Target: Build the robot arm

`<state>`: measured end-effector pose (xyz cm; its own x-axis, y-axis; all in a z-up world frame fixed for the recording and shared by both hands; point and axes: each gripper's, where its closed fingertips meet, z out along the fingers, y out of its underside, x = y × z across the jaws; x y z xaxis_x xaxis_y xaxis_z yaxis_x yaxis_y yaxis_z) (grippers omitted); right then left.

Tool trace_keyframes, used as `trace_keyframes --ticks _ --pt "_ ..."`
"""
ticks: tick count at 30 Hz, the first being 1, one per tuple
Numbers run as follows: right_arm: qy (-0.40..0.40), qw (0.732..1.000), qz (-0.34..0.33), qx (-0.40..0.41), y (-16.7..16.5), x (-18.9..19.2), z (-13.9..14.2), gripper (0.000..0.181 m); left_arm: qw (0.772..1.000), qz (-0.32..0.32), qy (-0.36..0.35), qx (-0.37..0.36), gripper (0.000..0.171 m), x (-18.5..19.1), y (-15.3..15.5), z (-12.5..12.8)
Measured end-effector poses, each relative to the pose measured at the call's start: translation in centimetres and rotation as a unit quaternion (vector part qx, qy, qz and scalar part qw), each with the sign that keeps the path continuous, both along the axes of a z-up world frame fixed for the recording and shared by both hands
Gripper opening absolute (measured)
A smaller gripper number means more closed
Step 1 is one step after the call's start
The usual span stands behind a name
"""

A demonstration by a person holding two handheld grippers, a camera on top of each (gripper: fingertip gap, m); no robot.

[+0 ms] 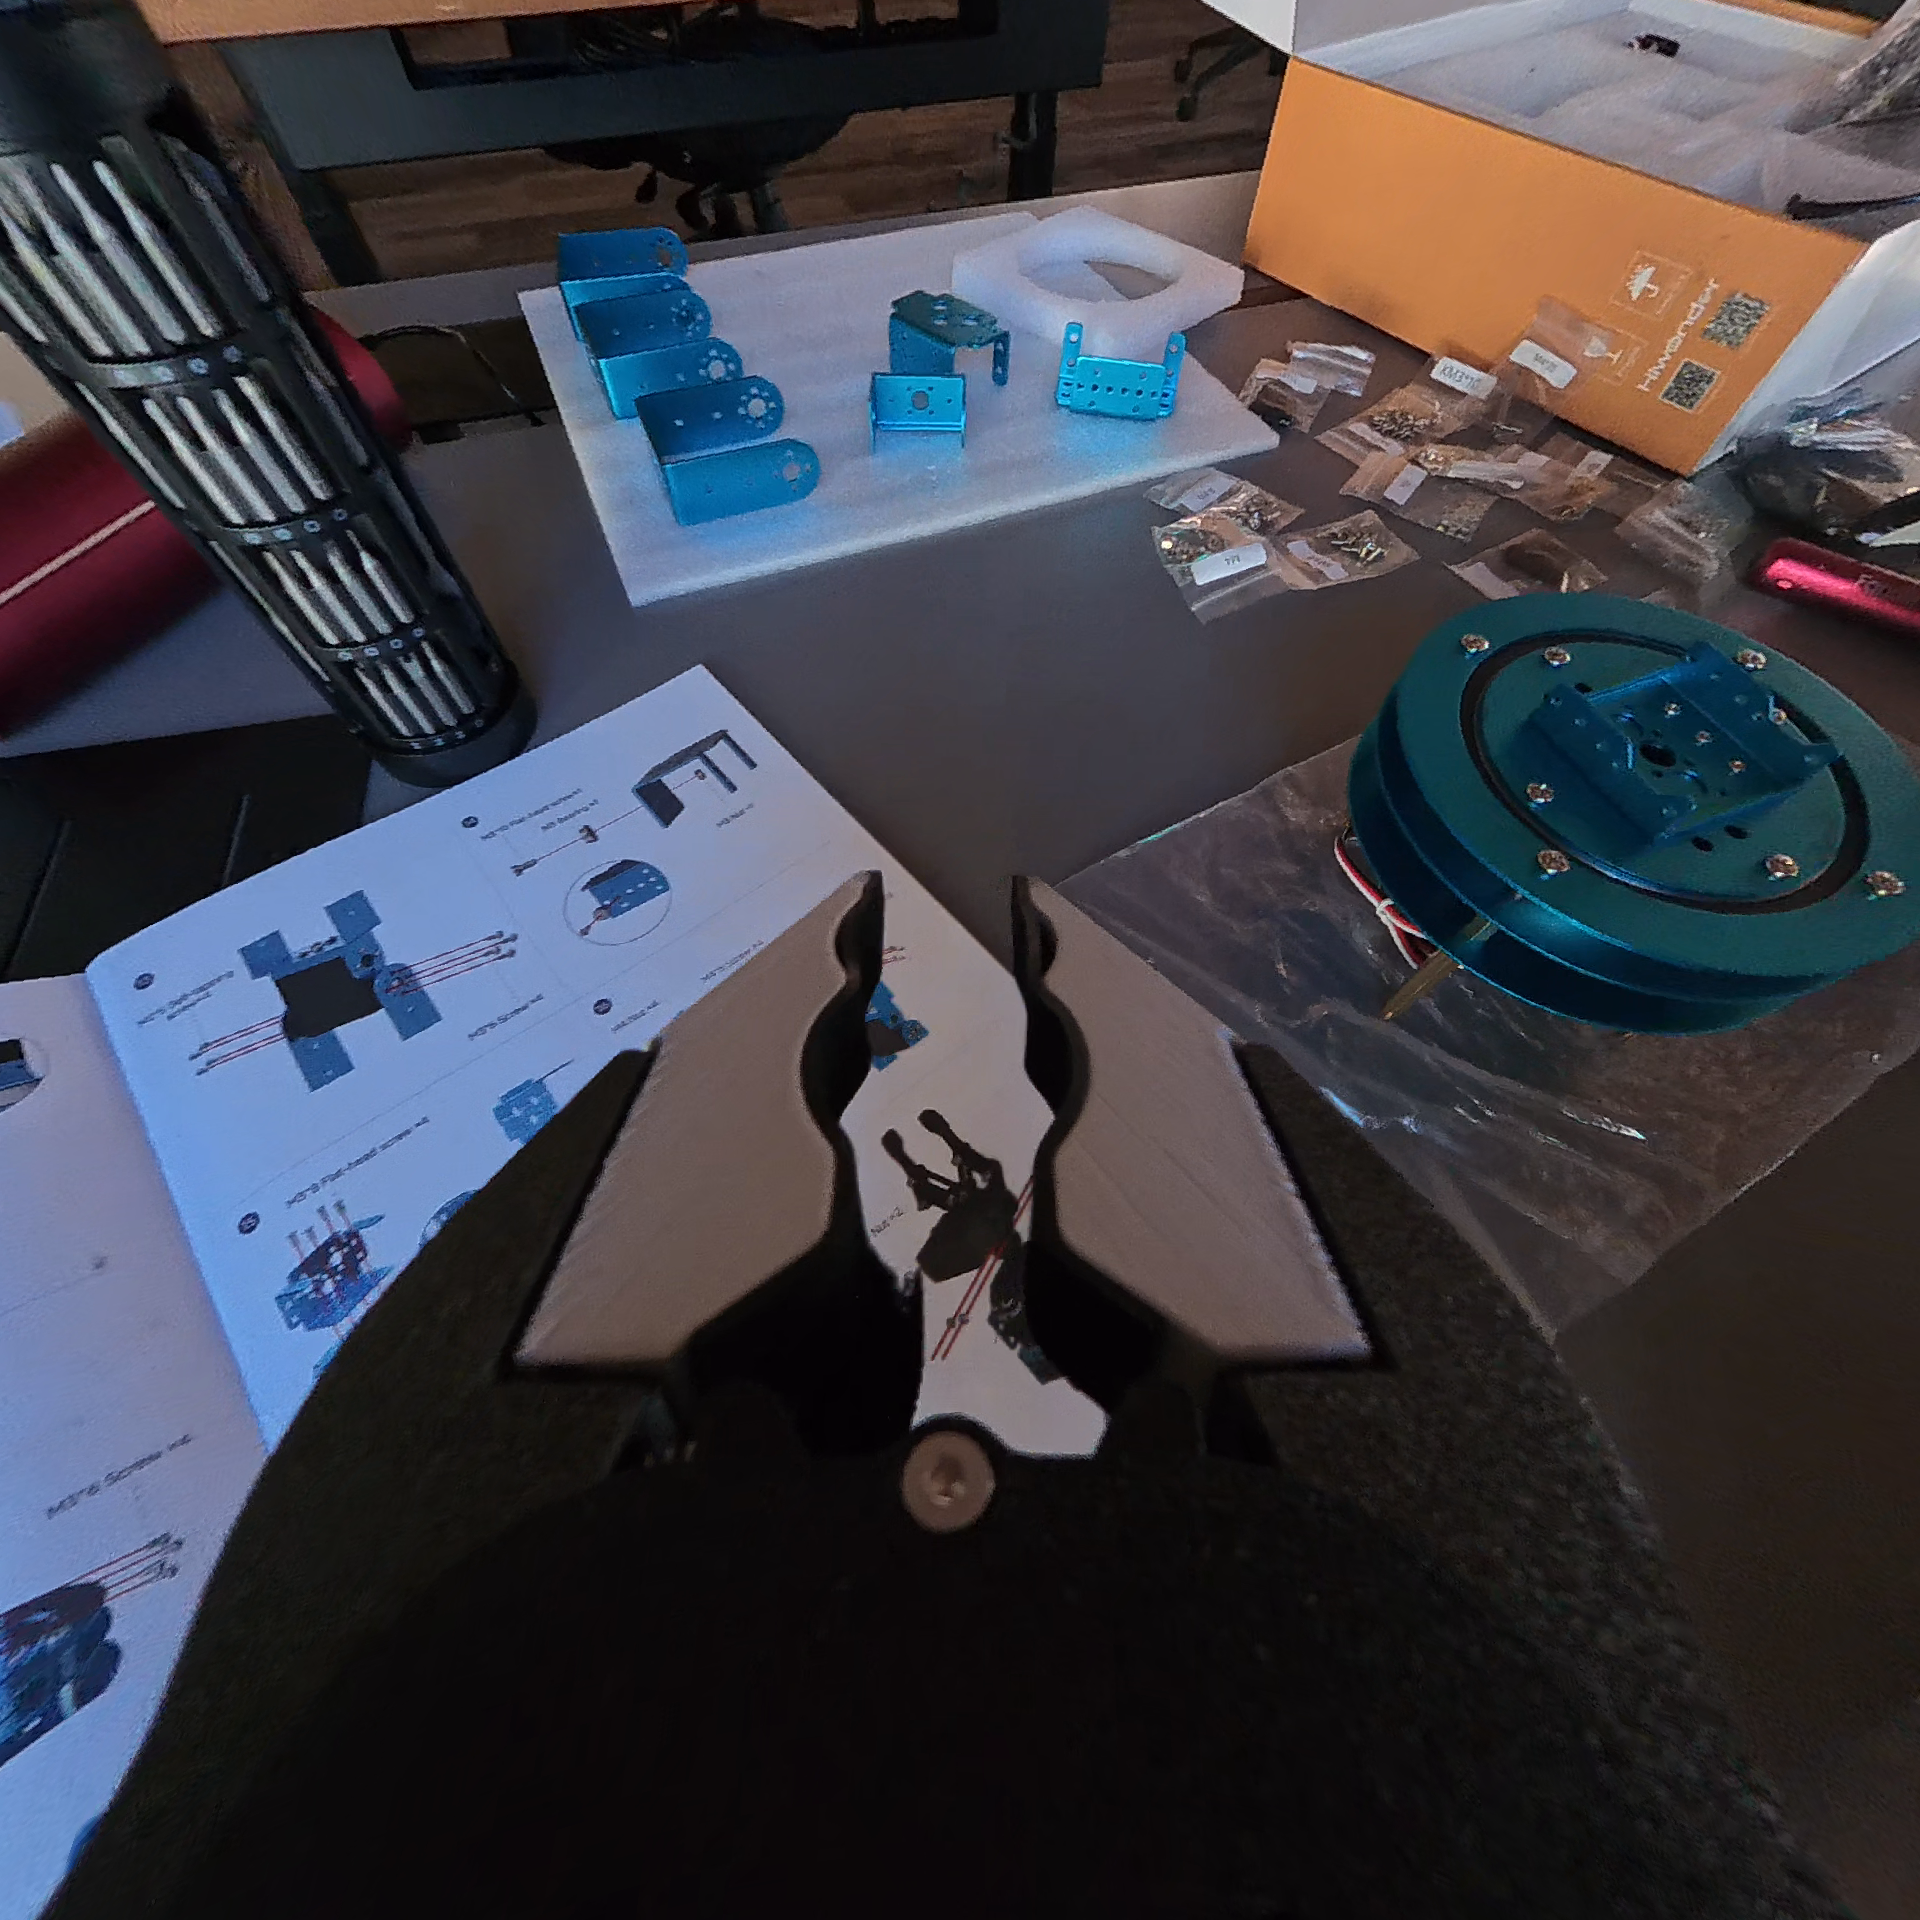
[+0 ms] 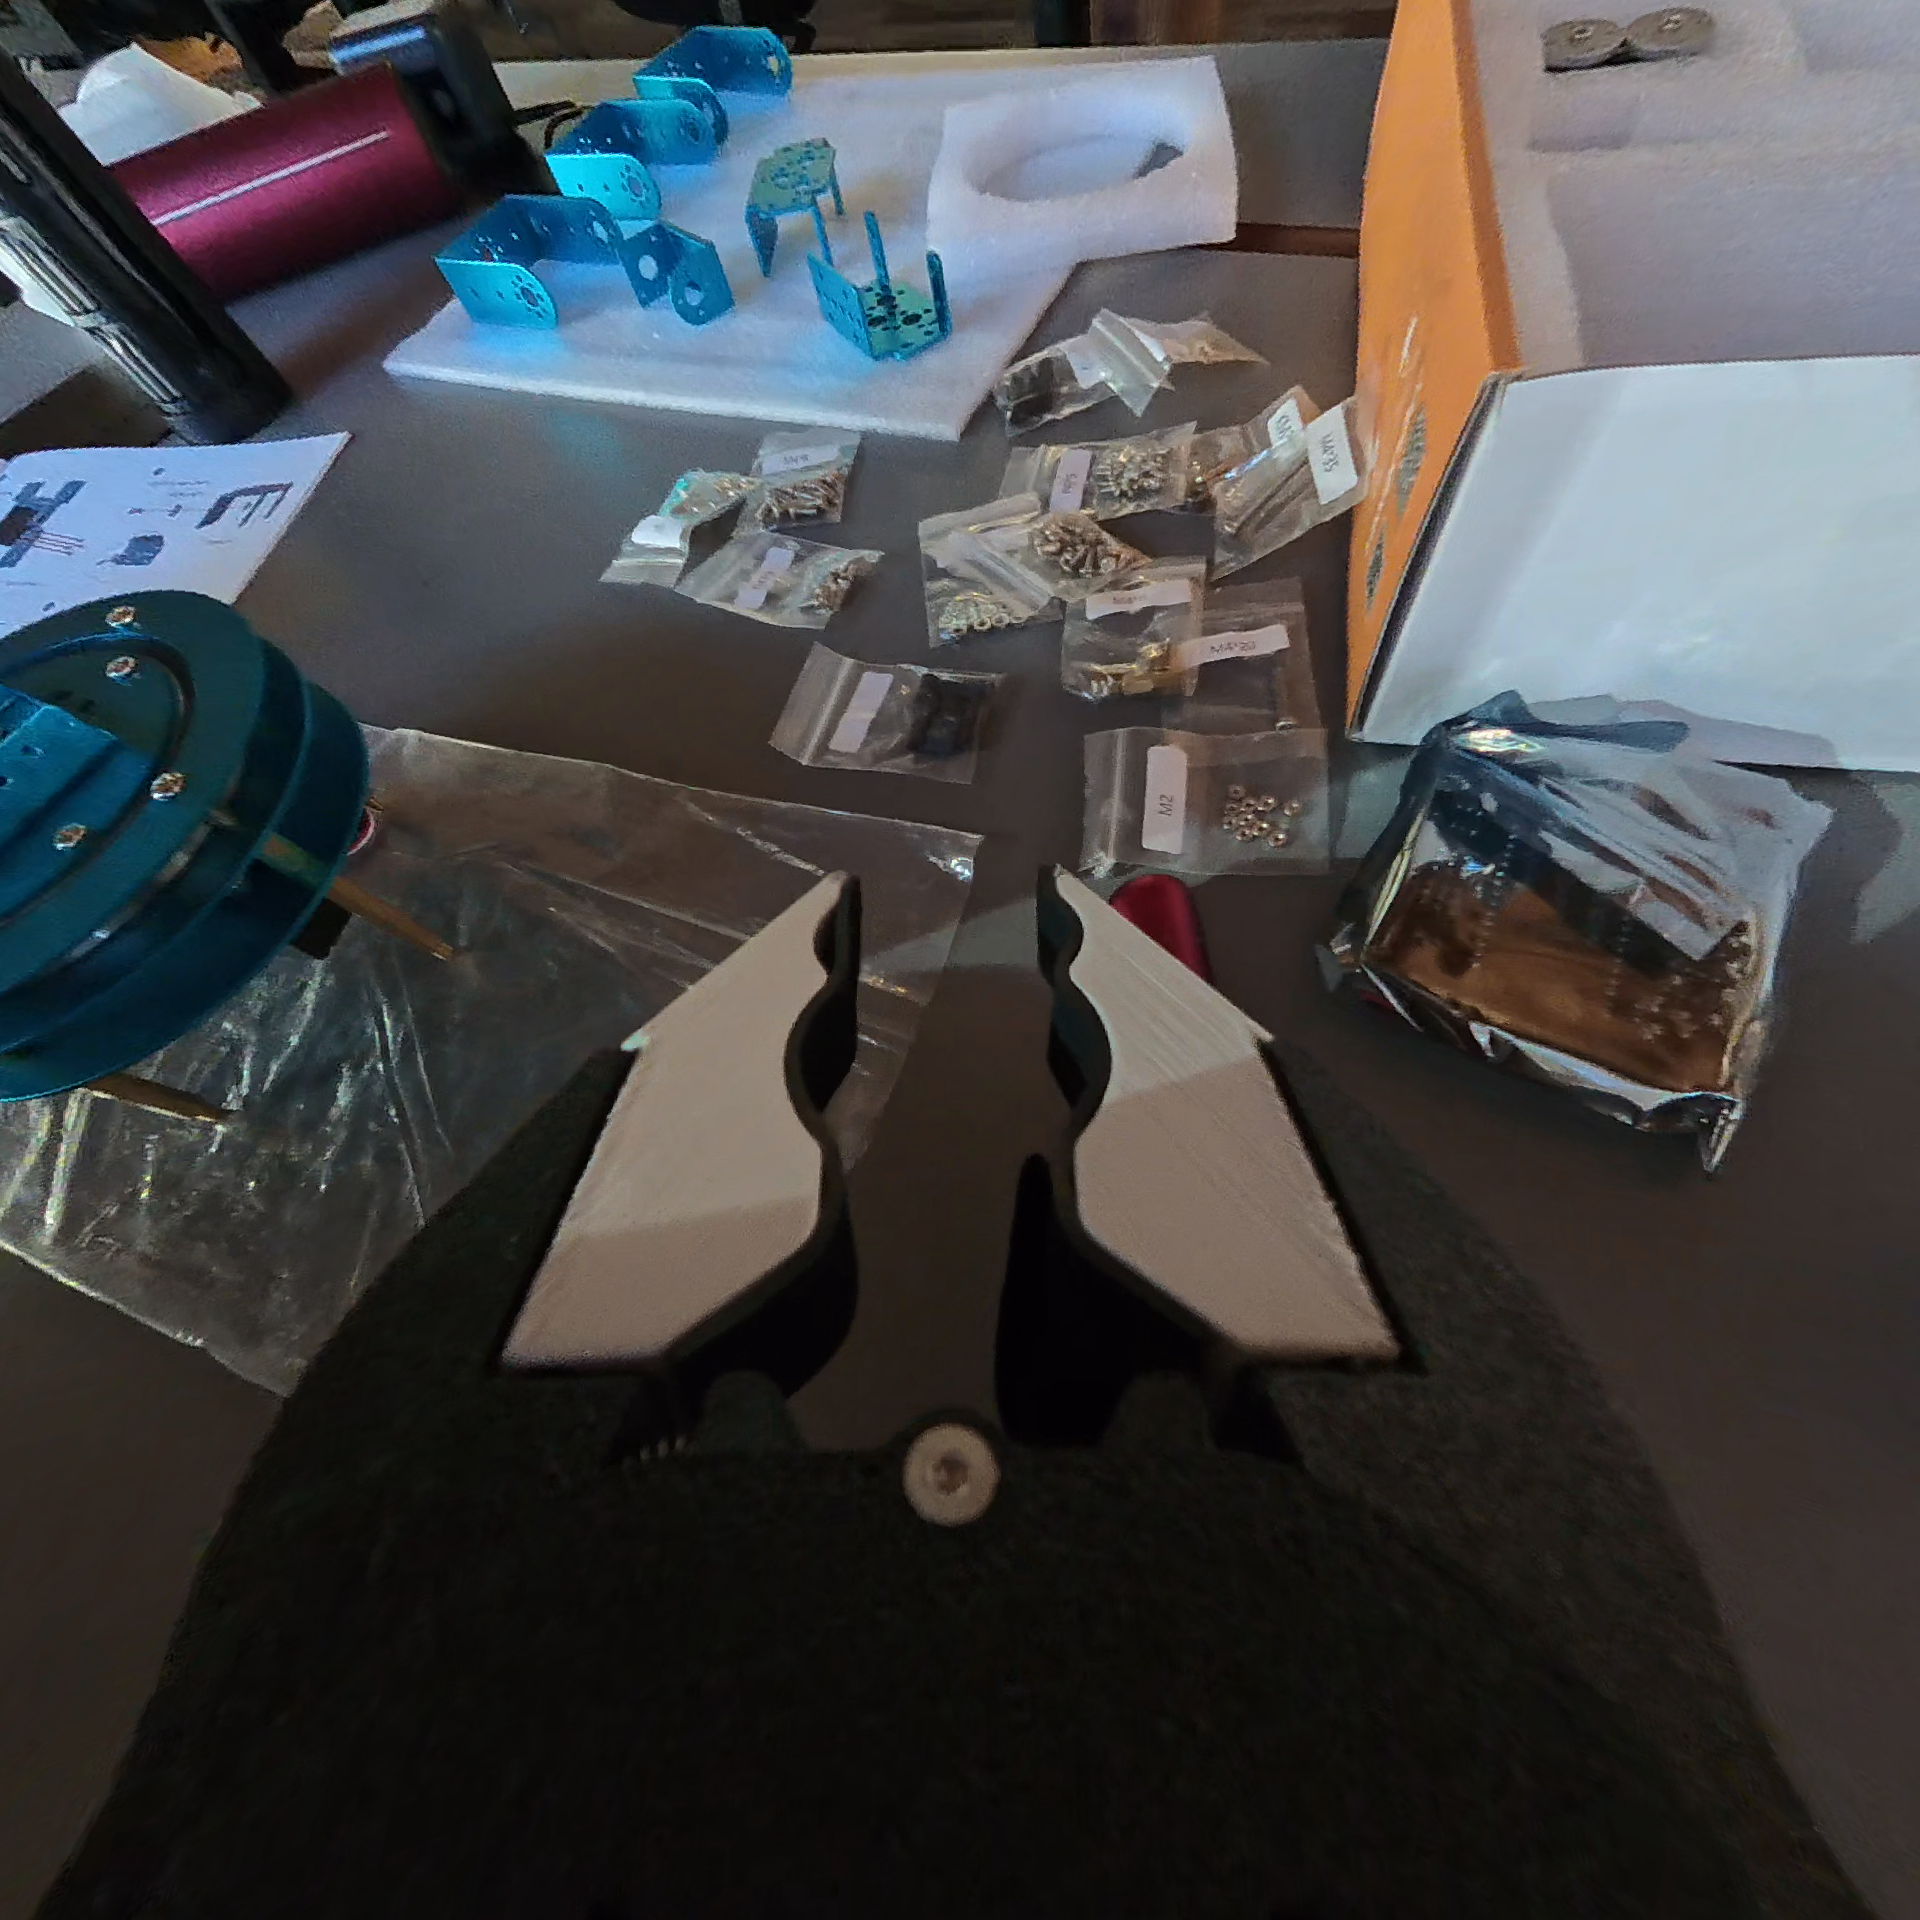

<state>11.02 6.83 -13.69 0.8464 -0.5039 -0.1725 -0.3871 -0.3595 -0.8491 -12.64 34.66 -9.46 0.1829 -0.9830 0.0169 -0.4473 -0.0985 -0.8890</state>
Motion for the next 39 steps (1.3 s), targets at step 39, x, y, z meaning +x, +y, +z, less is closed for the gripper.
trace_keyframes --ticks 39 --pt "-0.038 0.998 0.014 -0.039 0.1 -0.4 -0.9 0.030 0.999 -0.035 0.021 -0.002 0.024 3.2 -2.0 -1.4"
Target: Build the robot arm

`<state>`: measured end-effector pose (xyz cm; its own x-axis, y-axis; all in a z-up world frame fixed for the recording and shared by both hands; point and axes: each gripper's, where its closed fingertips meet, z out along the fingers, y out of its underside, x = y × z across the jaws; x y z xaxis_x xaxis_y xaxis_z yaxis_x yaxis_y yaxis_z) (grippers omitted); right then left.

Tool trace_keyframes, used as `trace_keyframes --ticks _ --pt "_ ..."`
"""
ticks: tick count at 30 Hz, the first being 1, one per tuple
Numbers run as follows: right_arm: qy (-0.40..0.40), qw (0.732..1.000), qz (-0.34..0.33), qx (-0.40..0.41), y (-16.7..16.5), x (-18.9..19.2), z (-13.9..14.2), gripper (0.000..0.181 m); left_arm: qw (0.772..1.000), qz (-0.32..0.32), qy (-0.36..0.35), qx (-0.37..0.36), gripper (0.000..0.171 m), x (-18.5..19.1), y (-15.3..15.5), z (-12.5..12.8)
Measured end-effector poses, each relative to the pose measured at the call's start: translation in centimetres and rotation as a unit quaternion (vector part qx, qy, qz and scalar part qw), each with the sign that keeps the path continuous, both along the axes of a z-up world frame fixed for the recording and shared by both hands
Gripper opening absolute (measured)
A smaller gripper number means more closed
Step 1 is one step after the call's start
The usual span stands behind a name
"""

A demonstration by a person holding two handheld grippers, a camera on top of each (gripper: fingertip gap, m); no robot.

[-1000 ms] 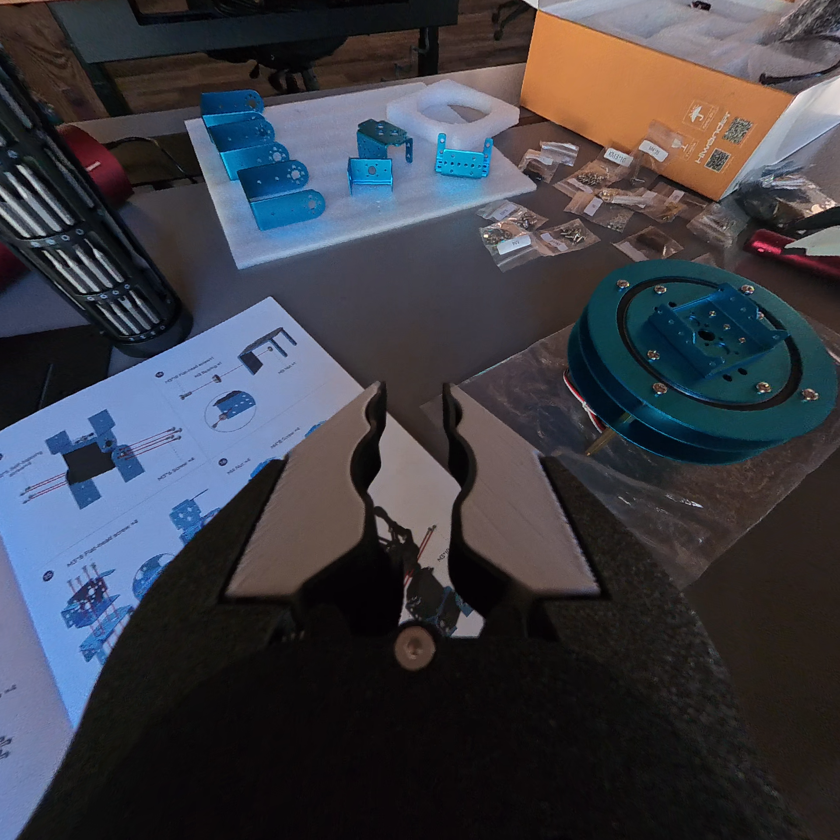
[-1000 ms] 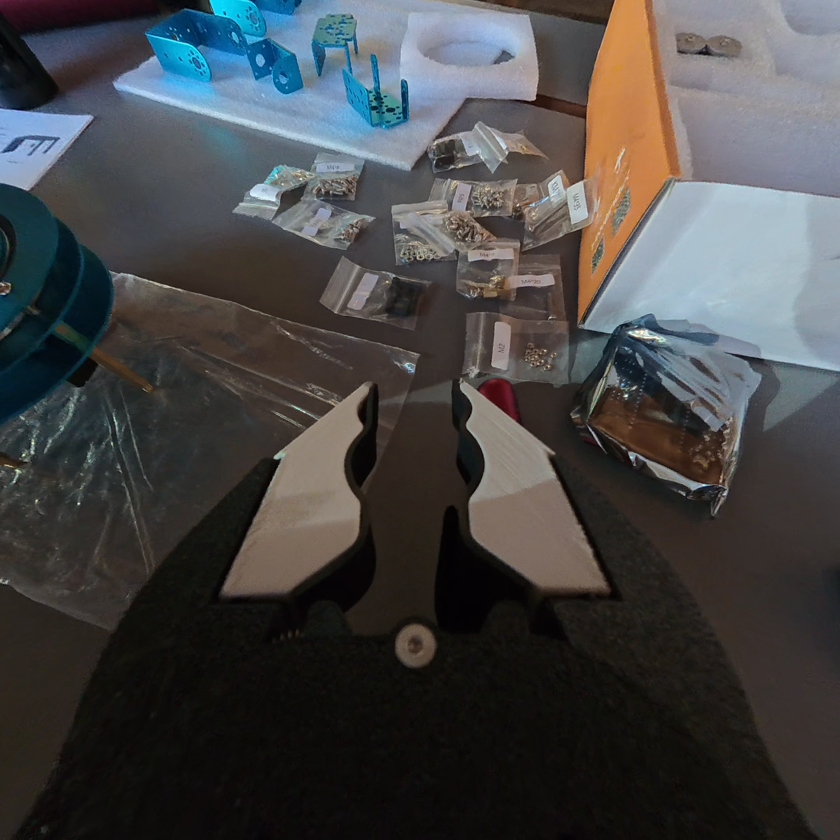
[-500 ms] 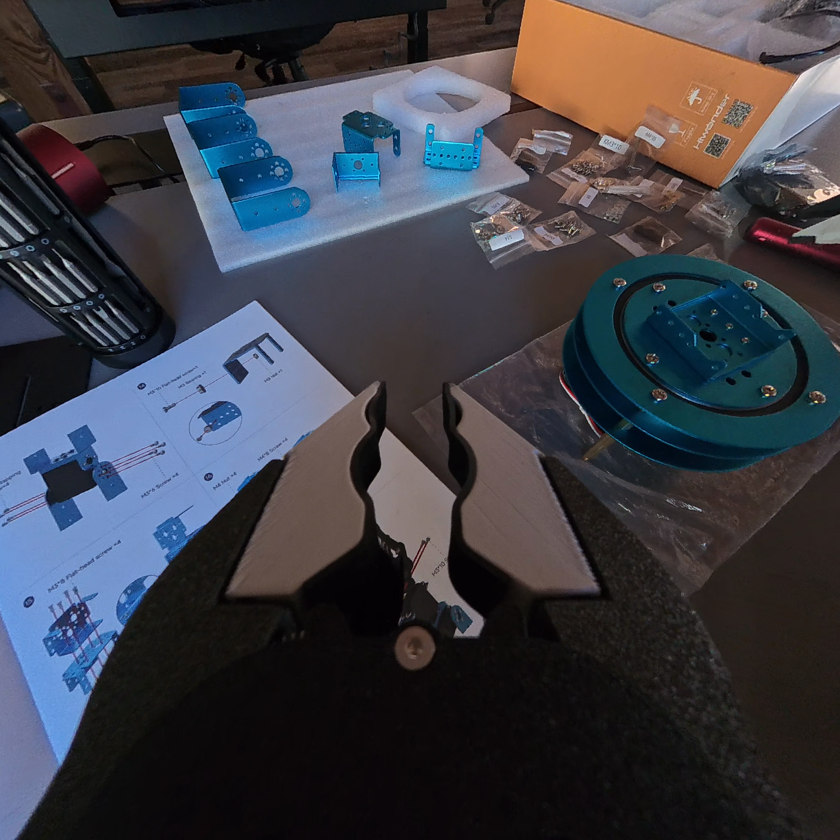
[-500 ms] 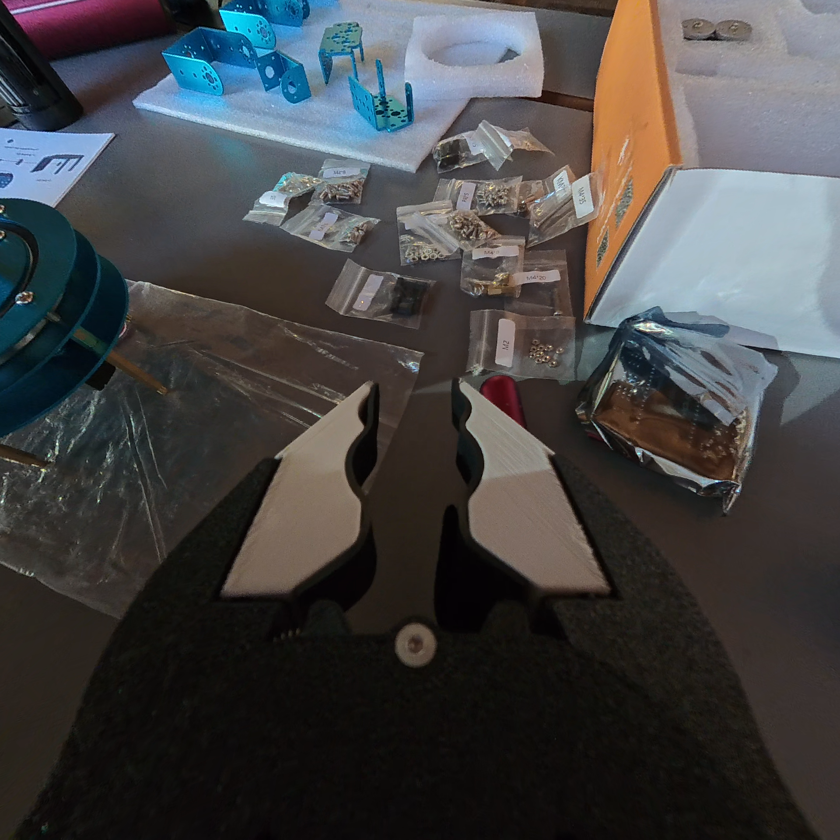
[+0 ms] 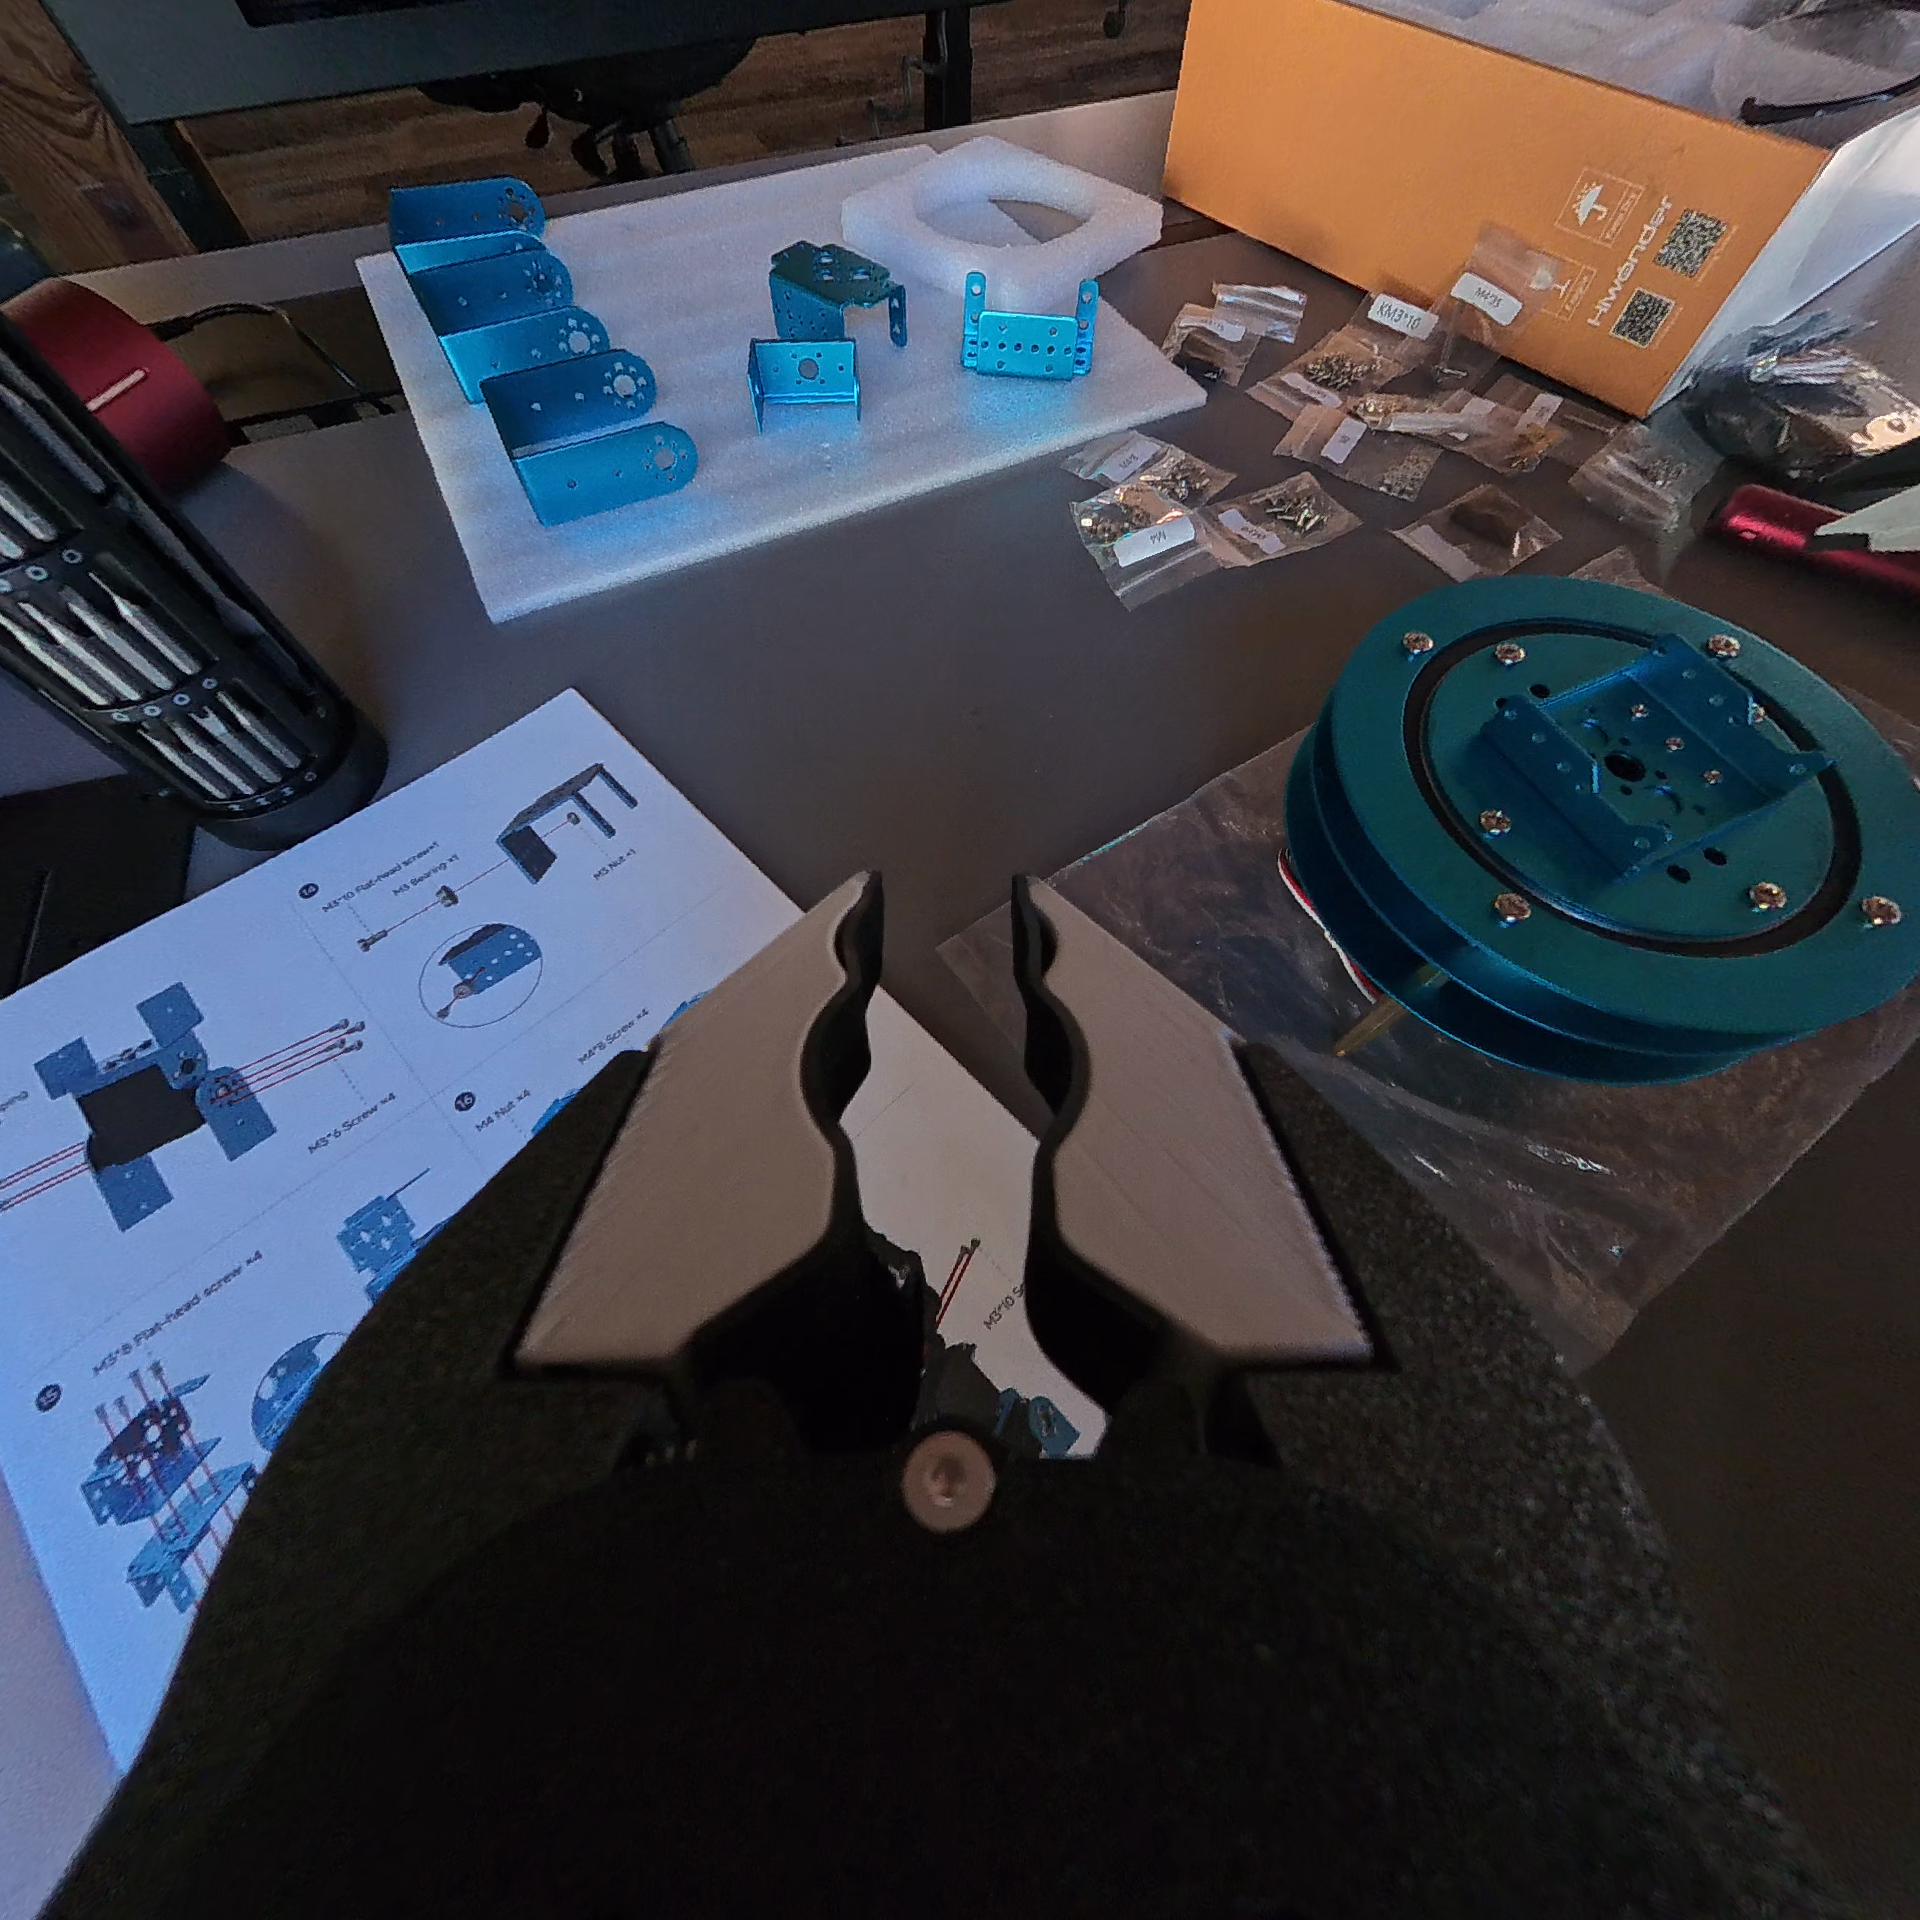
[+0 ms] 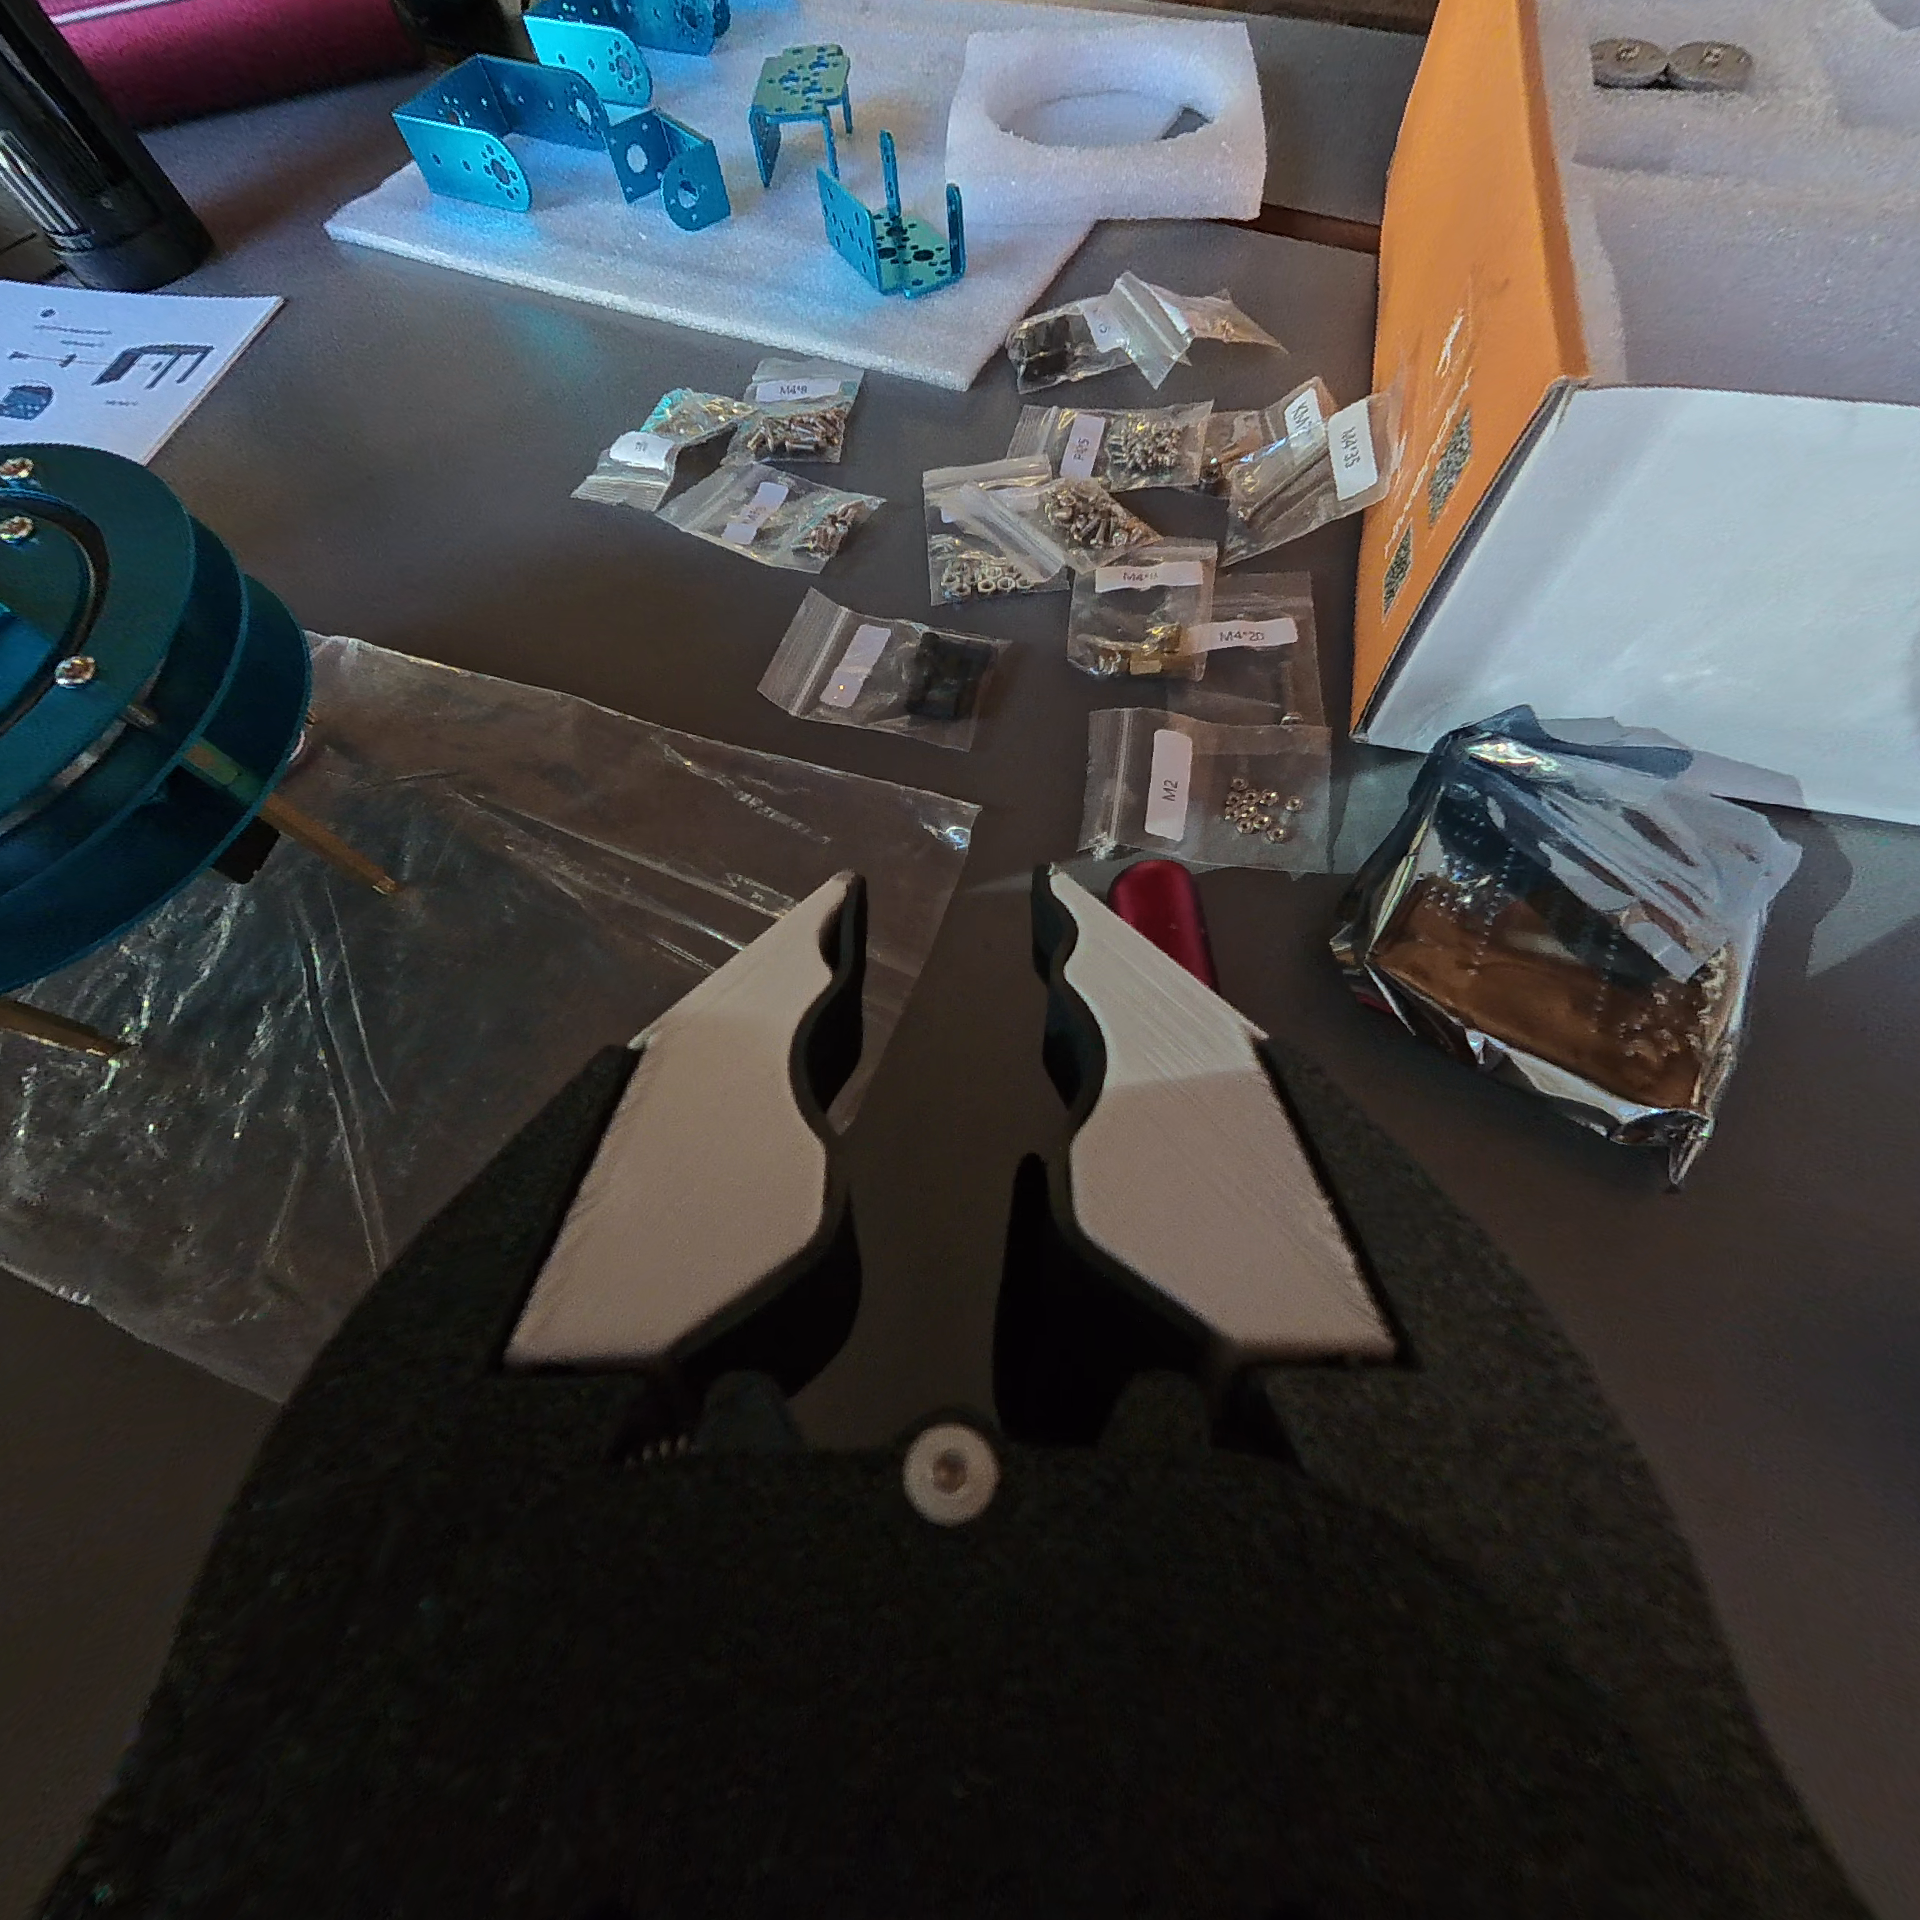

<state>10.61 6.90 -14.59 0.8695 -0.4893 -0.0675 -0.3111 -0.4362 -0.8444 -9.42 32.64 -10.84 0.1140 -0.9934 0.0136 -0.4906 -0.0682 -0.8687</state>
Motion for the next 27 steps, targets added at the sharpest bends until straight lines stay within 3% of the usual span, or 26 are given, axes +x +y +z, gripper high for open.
trace_keyframes --ticks 9,12,15,17,19,24,27 --pt "-0.001 1.000 0.003 -0.001 0.3 -0.1 -0.1 0.030 1.000 -0.002 -0.002 0.001 0.024 0.0 -0.1 0.1" --pt "0.022 0.999 0.032 0.011 2.6 -0.8 0.6 0.031 1.000 -0.002 -0.010 -0.001 0.024 0.0 0.1 0.3" --pt "0.023 0.995 0.080 -0.061 6.5 -1.9 -0.4 0.043 1.000 -0.002 -0.027 -0.005 0.024 0.0 0.4 0.8" --pt "-0.019 0.990 0.083 -0.112 8.4 -1.1 -1.5 0.035 0.999 -0.003 -0.036 -0.009 0.024 -0.1 0.6 1.0" --pt "-0.012 0.984 0.082 -0.160 9.5 -0.6 -3.5 0.036 0.999 0.001 -0.040 -0.012 0.024 -0.5 1.0 0.8" --pt "0.019 0.987 0.050 -0.150 10.0 0.3 -3.9 0.001 0.998 0.008 -0.050 -0.029 0.024 -2.0 1.9 0.5" --pt "-0.003 0.986 0.052 -0.156 9.0 0.8 -3.0 0.000 0.998 0.011 -0.051 -0.031 0.024 -2.6 2.5 0.5"
